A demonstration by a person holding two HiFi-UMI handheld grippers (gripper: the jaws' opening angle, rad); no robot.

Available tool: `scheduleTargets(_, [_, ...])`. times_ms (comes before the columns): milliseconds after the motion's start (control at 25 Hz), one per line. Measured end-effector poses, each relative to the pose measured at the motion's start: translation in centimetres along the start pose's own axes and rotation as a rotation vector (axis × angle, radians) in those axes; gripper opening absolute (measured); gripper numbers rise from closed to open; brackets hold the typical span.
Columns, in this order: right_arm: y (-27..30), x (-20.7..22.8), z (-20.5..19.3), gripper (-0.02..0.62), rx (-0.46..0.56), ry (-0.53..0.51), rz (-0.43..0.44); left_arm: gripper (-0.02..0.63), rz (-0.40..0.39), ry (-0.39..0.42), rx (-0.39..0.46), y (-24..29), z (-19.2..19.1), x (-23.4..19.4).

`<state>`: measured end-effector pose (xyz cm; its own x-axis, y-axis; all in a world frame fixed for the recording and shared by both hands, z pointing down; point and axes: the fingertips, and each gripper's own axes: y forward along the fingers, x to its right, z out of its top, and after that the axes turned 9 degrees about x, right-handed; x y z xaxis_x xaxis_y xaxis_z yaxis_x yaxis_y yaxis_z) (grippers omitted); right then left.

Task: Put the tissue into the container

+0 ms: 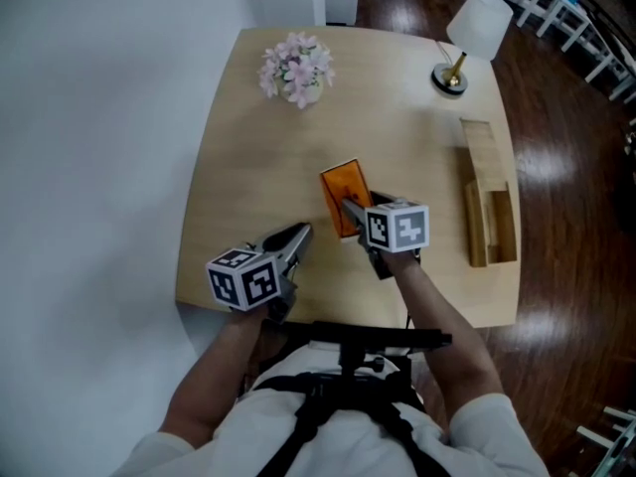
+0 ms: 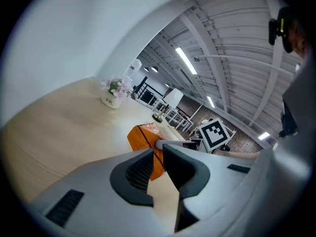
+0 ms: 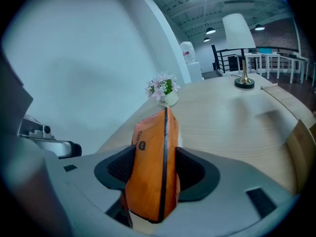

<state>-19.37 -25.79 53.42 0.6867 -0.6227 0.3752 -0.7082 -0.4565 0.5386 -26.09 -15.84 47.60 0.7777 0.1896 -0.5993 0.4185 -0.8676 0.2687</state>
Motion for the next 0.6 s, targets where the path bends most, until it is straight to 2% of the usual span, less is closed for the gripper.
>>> scheduleTargets(600, [-6.0, 5.6, 1.7, 0.241, 0.066, 0.039, -0.035, 0.042, -0.069, 0.033, -0.047, 5.5, -1.7, 5.6])
